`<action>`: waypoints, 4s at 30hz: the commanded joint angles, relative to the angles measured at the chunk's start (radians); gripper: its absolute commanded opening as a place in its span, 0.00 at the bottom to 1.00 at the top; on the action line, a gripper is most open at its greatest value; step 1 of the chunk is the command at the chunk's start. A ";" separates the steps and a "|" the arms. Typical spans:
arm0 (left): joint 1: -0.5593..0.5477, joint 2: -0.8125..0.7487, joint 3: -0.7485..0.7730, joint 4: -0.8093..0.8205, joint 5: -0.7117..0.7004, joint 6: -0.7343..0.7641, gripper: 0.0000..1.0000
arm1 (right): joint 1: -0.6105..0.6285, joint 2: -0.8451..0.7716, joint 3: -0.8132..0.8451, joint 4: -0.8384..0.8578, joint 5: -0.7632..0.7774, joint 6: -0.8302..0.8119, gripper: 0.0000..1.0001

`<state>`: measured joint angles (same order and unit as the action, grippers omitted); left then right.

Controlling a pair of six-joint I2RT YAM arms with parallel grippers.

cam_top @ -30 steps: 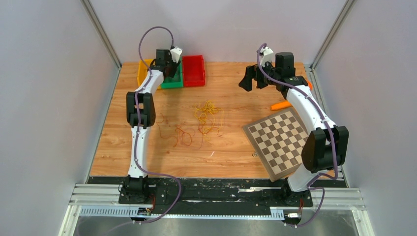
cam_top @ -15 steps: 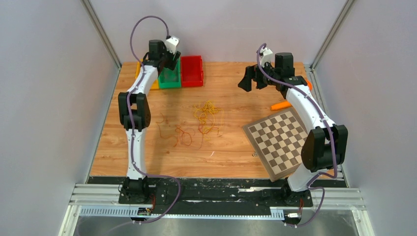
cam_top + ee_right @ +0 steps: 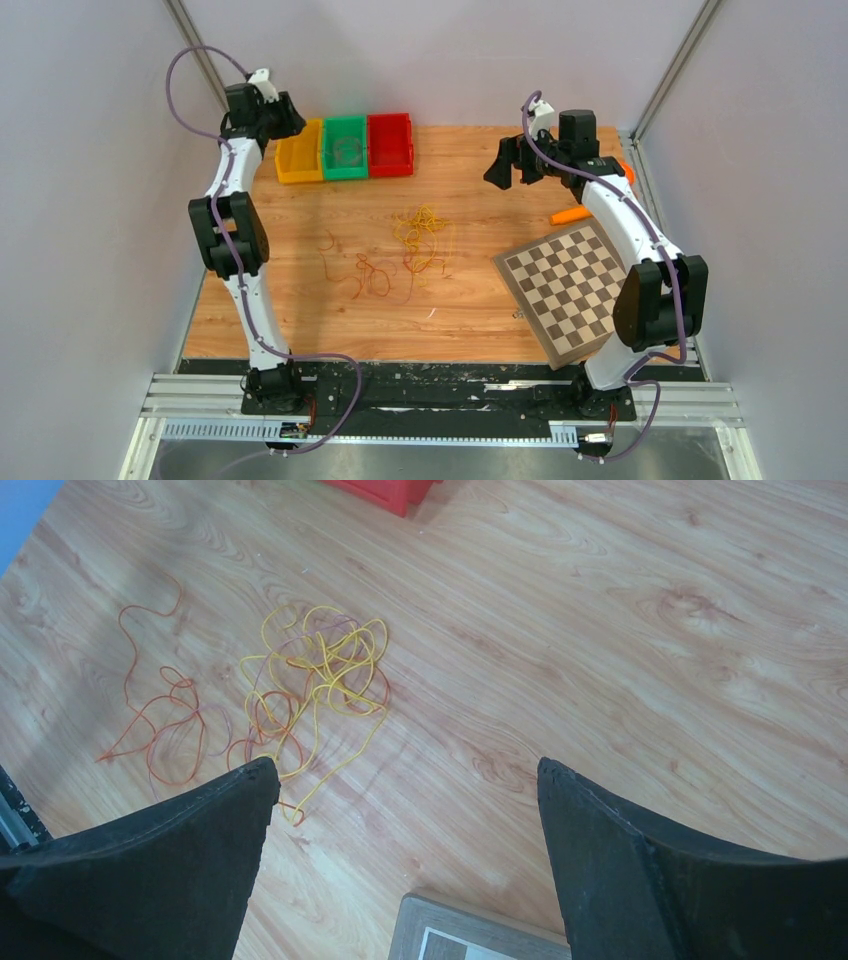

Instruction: Untangle the cables

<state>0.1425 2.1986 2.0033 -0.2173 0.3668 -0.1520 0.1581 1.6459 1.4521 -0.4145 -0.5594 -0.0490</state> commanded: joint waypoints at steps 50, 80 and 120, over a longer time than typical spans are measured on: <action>-0.103 0.351 0.317 -0.008 0.046 -0.074 0.00 | -0.007 -0.025 0.006 -0.018 0.040 -0.003 0.99; -0.138 0.103 0.297 -0.043 -0.114 0.083 0.98 | -0.007 -0.031 0.012 -0.015 -0.004 0.027 0.99; -0.451 -0.859 -1.174 -0.257 -0.101 0.579 0.29 | 0.079 -0.142 -0.289 -0.041 -0.108 -0.216 0.98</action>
<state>-0.3107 1.3598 0.7639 -0.5499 0.3851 0.4744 0.2344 1.5494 1.1694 -0.4778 -0.6598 -0.2405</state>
